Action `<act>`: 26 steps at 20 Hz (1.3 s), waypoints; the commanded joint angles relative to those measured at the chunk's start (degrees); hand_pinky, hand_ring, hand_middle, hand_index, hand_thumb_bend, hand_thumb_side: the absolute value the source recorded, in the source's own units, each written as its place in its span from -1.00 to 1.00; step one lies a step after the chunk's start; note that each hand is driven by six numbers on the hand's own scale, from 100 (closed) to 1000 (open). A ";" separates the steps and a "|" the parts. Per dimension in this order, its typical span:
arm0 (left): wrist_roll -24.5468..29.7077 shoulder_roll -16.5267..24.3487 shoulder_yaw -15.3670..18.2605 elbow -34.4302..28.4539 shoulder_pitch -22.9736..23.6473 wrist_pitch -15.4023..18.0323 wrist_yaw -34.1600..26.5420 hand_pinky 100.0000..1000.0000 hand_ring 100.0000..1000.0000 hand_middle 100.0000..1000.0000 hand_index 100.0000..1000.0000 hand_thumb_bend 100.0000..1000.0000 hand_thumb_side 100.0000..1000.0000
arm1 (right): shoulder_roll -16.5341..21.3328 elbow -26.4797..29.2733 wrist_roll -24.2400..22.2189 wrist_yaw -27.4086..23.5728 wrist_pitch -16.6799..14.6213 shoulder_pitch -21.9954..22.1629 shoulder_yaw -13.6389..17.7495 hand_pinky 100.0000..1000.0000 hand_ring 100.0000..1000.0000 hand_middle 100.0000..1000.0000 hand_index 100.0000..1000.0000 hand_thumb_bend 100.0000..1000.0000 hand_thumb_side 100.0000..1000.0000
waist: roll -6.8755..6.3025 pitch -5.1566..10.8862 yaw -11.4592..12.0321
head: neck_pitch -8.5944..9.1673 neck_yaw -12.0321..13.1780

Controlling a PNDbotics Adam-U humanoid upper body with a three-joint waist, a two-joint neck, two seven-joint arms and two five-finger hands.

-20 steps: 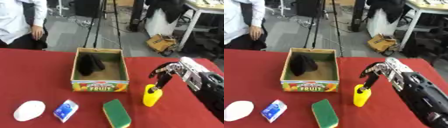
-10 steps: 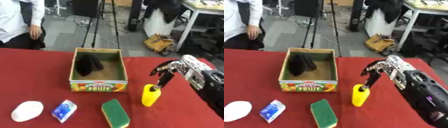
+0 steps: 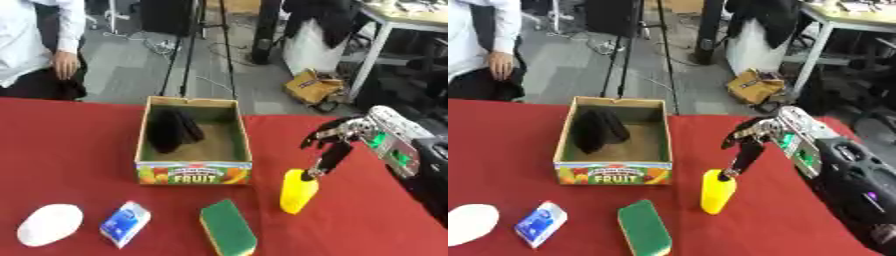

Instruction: Pick up objects on the table and place them in the box.

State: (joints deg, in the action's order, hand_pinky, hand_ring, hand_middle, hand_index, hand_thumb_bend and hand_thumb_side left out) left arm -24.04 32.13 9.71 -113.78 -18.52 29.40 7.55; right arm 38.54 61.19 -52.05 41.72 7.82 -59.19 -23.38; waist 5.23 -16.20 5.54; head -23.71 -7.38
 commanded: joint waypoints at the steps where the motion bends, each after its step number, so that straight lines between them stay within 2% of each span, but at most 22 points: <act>1: 0.01 1.93 0.58 -0.81 -0.36 -0.13 -0.03 0.86 0.89 0.57 0.70 -1.00 1.00 | 0.50 -0.82 0.08 0.27 0.48 -2.12 0.22 0.75 0.94 1.00 1.00 -0.02 -0.05 | -0.43 1.38 -0.14 | 0.57 -0.14; 6: 0.09 1.97 0.56 -0.81 -0.36 -0.17 -0.04 0.87 0.89 0.57 0.70 -1.00 1.00 | -0.40 -1.92 0.08 0.77 0.28 -2.86 0.35 0.75 0.94 1.00 1.00 -0.01 -0.03 | -0.46 1.38 -0.27 | 0.61 0.01; 14: 0.19 1.95 0.56 -0.81 -0.30 -0.18 -0.02 0.86 0.90 0.57 0.70 -1.00 1.00 | -0.20 -0.66 0.08 1.06 0.51 -2.49 -0.32 0.76 0.94 1.00 1.00 -0.02 -0.01 | -0.44 1.35 -0.39 | 0.51 0.09; 17: 0.14 1.89 0.63 -0.81 -0.22 -0.19 0.06 0.86 0.90 0.57 0.70 -1.00 1.00 | 0.88 2.23 0.08 0.98 0.52 -1.61 -0.63 0.76 0.95 1.00 1.00 -0.03 0.00 | -0.43 1.28 -0.44 | 0.47 0.18; 20: 0.07 1.85 0.73 -0.81 -0.13 -0.21 0.19 0.86 0.90 0.57 0.70 -1.00 1.00 | 2.67 7.45 0.08 0.19 0.68 0.10 -1.13 0.76 0.95 1.00 1.00 -0.05 0.01 | -0.41 1.16 -0.51 | 0.41 0.28; 23: -0.05 1.82 0.77 -0.81 -0.12 -0.22 0.22 0.86 0.90 0.57 0.70 -1.00 1.00 | 4.43 11.93 0.08 -0.51 1.50 1.77 -2.00 0.77 0.96 1.00 1.00 -0.05 0.02 | -0.41 1.11 -0.70 | 0.43 0.29; 26: -0.04 1.78 0.73 -0.81 -0.16 -0.23 0.22 0.86 0.90 0.57 0.70 -1.00 1.00 | 5.20 14.15 0.08 -1.18 2.57 2.72 -2.51 0.77 0.96 1.00 1.00 -0.05 0.02 | -0.45 1.10 -0.78 | 0.47 0.25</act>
State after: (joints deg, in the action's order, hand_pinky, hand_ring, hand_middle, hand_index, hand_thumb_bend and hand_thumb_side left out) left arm -24.03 32.27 9.74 -113.78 -18.20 29.25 7.62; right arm 41.22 73.43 -51.94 41.15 9.77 -55.68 -26.17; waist 5.12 -16.19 4.83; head -23.68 -7.22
